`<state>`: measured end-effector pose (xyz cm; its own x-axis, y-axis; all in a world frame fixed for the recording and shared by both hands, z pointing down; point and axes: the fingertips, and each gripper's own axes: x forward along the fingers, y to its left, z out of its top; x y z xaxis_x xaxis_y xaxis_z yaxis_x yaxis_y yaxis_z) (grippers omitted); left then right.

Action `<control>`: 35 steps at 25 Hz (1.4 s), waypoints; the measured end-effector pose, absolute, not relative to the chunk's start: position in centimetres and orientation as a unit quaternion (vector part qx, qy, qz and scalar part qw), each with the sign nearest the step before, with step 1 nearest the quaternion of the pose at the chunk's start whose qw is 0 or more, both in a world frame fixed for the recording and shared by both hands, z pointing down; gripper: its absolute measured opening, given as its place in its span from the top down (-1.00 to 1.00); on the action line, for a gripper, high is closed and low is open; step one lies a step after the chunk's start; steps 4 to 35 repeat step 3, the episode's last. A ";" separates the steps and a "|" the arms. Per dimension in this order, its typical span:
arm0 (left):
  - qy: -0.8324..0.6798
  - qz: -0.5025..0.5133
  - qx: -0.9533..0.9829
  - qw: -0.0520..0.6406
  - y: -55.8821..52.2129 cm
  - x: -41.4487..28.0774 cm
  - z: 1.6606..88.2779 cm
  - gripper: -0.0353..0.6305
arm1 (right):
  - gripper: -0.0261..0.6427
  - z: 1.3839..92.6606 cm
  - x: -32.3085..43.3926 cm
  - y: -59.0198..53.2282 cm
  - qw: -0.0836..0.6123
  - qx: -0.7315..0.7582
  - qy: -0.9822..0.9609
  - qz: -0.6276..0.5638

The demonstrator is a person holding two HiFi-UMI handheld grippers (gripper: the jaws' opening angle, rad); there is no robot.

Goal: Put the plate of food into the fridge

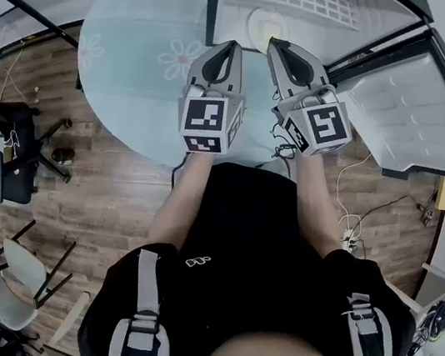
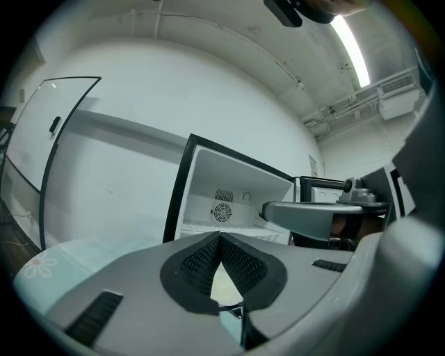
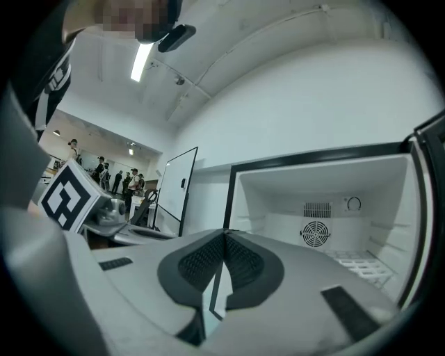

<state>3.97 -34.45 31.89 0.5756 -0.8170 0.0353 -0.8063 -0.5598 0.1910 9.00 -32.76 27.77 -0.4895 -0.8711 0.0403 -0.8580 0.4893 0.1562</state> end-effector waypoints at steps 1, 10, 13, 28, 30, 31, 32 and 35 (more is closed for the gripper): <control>-0.462 -0.029 0.881 0.093 -34.5 3.7 31.9 0.88 | 0.92 27.4 8.8 -33.0 0.056 0.501 -0.862 -0.062; -0.467 -0.032 0.879 0.093 -34.7 3.3 31.8 0.88 | 0.92 26.7 8.3 -33.5 0.055 0.498 -0.863 -0.070; -0.467 -0.032 0.879 0.093 -34.7 3.3 31.8 0.88 | 0.92 26.7 8.3 -33.5 0.055 0.498 -0.863 -0.070; -0.467 -0.032 0.879 0.093 -34.7 3.3 31.8 0.88 | 0.92 26.7 8.3 -33.5 0.055 0.498 -0.863 -0.070; -0.467 -0.032 0.879 0.093 -34.7 3.3 31.8 0.88 | 0.92 26.7 8.3 -33.5 0.055 0.498 -0.863 -0.070; -0.467 -0.032 0.879 0.093 -34.7 3.3 31.8 0.88 | 0.92 26.7 8.3 -33.5 0.055 0.498 -0.863 -0.070; -0.467 -0.032 0.879 0.093 -34.7 3.3 31.8 0.88 | 0.92 26.7 8.3 -33.5 0.055 0.498 -0.863 -0.070; -0.467 -0.032 0.879 0.093 -34.7 3.3 31.8 0.88 | 0.92 26.7 8.3 -33.5 0.055 0.498 -0.863 -0.070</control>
